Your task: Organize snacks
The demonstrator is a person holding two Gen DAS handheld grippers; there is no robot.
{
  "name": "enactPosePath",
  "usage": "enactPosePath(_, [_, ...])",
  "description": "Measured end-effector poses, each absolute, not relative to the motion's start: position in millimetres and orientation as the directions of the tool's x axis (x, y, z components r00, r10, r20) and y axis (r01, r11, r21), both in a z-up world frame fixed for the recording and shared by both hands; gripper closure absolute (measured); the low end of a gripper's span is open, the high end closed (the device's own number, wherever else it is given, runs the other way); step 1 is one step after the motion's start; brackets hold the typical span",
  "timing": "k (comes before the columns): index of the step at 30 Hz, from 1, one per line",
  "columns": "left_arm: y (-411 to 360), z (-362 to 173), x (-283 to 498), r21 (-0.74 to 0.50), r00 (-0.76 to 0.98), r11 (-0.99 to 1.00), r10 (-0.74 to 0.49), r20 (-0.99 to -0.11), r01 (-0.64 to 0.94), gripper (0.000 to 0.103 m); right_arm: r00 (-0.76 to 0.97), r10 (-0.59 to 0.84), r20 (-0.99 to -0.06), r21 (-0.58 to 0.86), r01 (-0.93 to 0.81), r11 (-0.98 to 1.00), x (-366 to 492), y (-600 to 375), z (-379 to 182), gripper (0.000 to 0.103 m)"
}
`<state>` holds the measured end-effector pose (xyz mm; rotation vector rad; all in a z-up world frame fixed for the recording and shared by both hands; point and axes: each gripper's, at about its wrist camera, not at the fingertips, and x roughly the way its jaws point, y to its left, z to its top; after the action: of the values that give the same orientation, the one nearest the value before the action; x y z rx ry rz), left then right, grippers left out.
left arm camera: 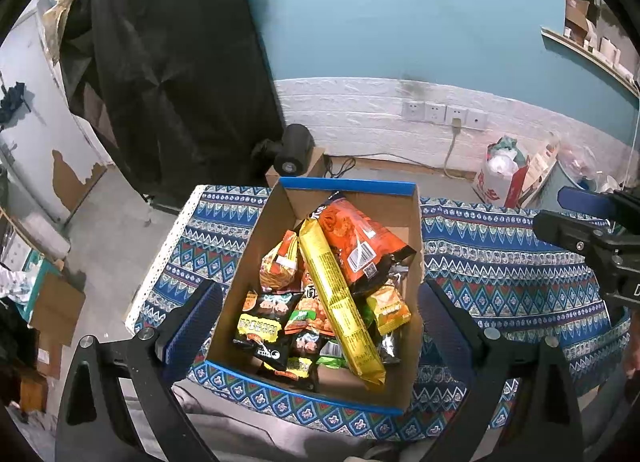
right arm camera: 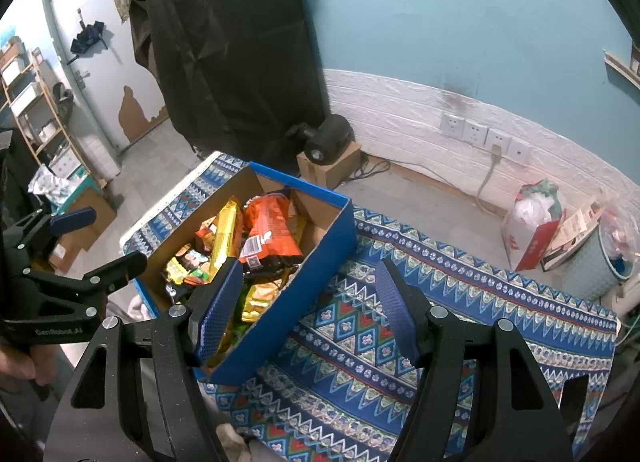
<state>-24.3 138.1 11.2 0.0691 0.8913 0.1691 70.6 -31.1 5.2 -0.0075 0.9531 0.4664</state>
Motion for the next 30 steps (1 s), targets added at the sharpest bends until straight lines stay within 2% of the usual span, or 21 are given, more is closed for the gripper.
enactPosePath(30, [137.6,9.6,-25.3,0.141,0.603,0.981,0.193,-0.774,-0.132,0.004,0.482,0.366,-0.796,0.178,-0.390,0.903,68.7,-37.0,3.4,0.035])
